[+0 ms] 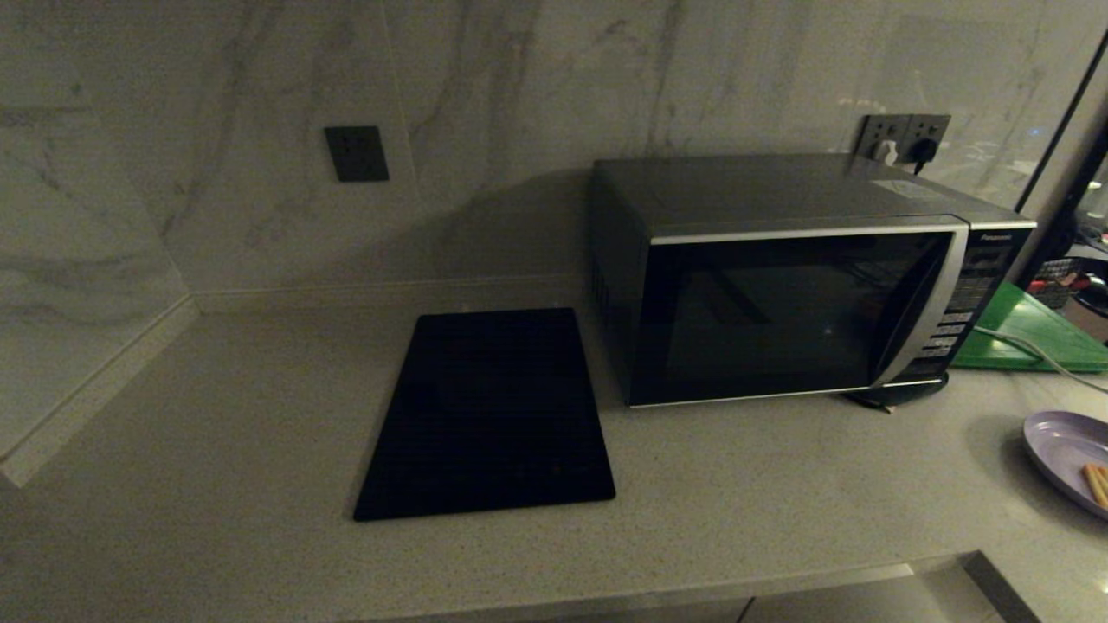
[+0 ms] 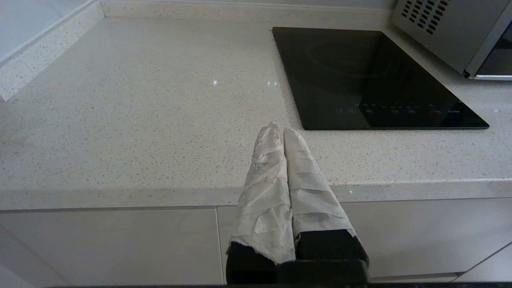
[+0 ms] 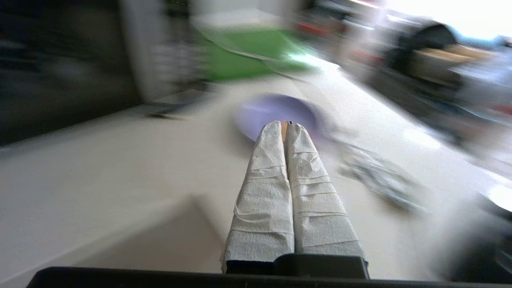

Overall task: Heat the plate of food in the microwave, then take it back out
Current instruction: Open the microwave oven

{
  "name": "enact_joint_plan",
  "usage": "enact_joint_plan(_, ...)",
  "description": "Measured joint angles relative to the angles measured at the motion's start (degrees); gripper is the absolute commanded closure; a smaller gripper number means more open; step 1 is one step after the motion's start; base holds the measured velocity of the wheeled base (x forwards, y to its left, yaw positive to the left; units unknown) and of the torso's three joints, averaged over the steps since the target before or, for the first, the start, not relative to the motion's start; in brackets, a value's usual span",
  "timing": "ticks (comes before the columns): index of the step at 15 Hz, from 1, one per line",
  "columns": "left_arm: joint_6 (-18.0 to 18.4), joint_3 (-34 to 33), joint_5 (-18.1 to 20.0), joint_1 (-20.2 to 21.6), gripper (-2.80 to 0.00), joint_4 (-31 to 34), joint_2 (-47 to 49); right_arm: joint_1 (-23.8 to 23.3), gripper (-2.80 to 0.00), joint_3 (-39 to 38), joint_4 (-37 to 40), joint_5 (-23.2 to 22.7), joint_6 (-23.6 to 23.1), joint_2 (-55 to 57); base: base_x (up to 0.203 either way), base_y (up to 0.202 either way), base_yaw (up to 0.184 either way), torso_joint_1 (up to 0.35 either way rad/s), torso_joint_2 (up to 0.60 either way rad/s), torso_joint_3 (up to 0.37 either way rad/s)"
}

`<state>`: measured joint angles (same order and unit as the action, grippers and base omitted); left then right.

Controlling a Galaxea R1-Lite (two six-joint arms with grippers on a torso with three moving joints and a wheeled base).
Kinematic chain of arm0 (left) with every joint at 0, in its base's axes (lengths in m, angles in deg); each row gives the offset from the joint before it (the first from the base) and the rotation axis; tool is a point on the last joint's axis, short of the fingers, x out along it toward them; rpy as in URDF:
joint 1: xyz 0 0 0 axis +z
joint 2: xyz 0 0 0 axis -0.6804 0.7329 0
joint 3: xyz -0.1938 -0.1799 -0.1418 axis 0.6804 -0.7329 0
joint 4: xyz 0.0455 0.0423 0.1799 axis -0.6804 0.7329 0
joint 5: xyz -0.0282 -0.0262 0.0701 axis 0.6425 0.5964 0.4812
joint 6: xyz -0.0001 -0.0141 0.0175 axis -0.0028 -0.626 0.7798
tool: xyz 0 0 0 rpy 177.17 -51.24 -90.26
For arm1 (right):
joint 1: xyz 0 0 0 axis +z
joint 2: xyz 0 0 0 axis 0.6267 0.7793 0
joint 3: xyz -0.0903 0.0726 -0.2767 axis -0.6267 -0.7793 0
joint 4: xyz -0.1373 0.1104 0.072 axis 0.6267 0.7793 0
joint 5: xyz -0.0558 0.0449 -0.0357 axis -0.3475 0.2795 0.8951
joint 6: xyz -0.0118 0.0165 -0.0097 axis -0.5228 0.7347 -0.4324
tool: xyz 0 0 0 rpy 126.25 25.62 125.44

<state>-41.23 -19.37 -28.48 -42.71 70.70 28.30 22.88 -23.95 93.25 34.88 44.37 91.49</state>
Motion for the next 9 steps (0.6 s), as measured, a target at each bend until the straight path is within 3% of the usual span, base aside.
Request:
enact_joint_plan(4,0.02,0.0,0.0,0.0,0.0,-0.01,0.0,-10.25,0.0,0.8,-4.27,2.07,-1.66,8.26,0.0,0.0,0.0,0.0,0.0,0.0)
enact_joint_plan(9,0.04,0.0,0.0,0.0,0.0,0.0,0.0,-12.8,0.0,1.8,-13.3,12.07,-1.77,21.61,0.0,0.0,0.0,0.0,0.0,0.0)
